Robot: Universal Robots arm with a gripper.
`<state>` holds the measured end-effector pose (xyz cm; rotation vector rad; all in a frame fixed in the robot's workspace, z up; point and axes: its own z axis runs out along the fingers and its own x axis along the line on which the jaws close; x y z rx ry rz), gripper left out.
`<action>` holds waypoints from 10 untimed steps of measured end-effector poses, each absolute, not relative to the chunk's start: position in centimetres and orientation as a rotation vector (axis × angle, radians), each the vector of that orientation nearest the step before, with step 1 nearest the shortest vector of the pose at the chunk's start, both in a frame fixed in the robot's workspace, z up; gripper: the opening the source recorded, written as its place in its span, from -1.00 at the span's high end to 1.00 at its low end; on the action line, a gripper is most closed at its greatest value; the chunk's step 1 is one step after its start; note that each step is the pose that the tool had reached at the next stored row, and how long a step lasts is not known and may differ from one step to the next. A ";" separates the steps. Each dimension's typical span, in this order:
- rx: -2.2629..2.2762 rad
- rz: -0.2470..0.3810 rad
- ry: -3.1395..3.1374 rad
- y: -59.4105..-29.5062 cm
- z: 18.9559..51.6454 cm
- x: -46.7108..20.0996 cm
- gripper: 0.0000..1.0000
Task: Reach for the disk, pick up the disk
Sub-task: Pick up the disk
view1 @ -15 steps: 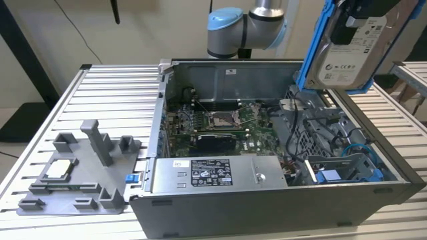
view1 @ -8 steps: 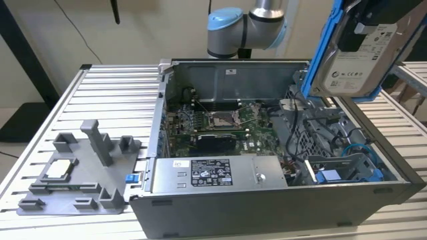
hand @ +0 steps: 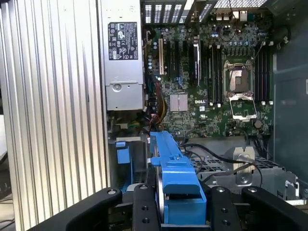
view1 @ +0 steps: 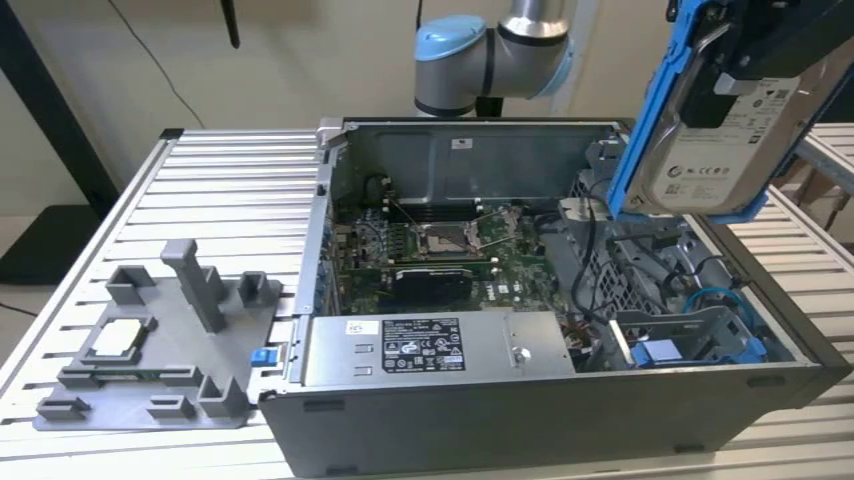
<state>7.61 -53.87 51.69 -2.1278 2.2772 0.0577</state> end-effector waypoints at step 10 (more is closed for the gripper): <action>-2.128 0.058 2.277 -54.1 49.9 8.1 1.00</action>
